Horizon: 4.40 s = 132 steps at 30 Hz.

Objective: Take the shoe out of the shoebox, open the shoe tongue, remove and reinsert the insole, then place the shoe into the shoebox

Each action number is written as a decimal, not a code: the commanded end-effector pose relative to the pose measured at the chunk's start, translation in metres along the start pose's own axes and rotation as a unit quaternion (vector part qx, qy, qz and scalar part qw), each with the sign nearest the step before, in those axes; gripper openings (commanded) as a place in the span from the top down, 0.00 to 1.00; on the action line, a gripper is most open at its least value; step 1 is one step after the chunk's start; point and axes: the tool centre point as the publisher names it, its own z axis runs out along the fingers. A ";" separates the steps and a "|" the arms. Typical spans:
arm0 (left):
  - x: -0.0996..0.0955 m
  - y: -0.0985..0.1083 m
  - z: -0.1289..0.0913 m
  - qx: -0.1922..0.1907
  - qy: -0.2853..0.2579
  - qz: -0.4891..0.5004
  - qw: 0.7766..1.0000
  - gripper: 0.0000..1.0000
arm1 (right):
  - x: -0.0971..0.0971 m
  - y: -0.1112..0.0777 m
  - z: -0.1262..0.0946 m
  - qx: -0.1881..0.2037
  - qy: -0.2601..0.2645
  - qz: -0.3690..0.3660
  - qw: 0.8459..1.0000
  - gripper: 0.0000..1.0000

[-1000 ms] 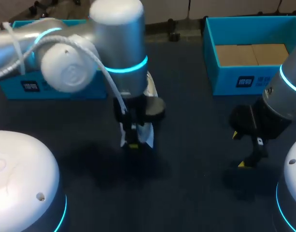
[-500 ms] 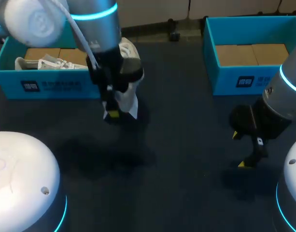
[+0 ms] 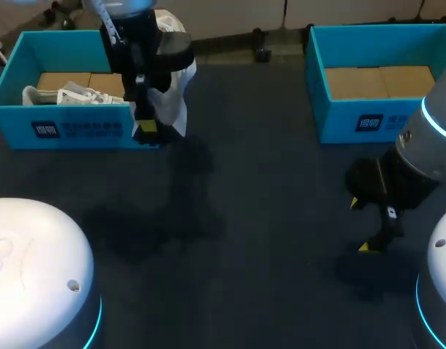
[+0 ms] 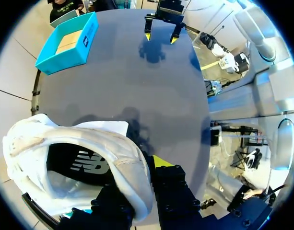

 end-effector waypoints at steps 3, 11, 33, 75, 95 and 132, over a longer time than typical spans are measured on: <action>0.002 0.002 0.000 0.002 -0.002 0.000 1.000 1.00 | 0.001 -0.001 0.001 0.000 -0.001 0.000 1.000 0.00; -0.039 0.057 -0.021 -0.005 -0.011 -0.044 0.999 1.00 | 0.001 -0.001 0.001 0.000 -0.001 0.000 1.000 0.00; -0.159 0.238 -0.039 -0.049 -0.003 -0.075 0.996 1.00 | 0.001 -0.001 0.001 0.000 -0.001 0.000 1.000 0.00; -0.311 0.321 -0.031 -0.090 0.021 0.114 0.989 1.00 | 0.001 -0.001 0.001 0.000 -0.001 0.000 1.000 0.00; -0.300 0.364 -0.041 -0.158 -0.015 0.400 0.902 1.00 | 0.001 -0.001 0.001 0.000 -0.001 0.000 1.000 0.00; -0.346 0.397 -0.024 -0.272 0.053 0.607 0.745 1.00 | 0.001 -0.001 0.001 0.000 -0.001 0.000 1.000 0.00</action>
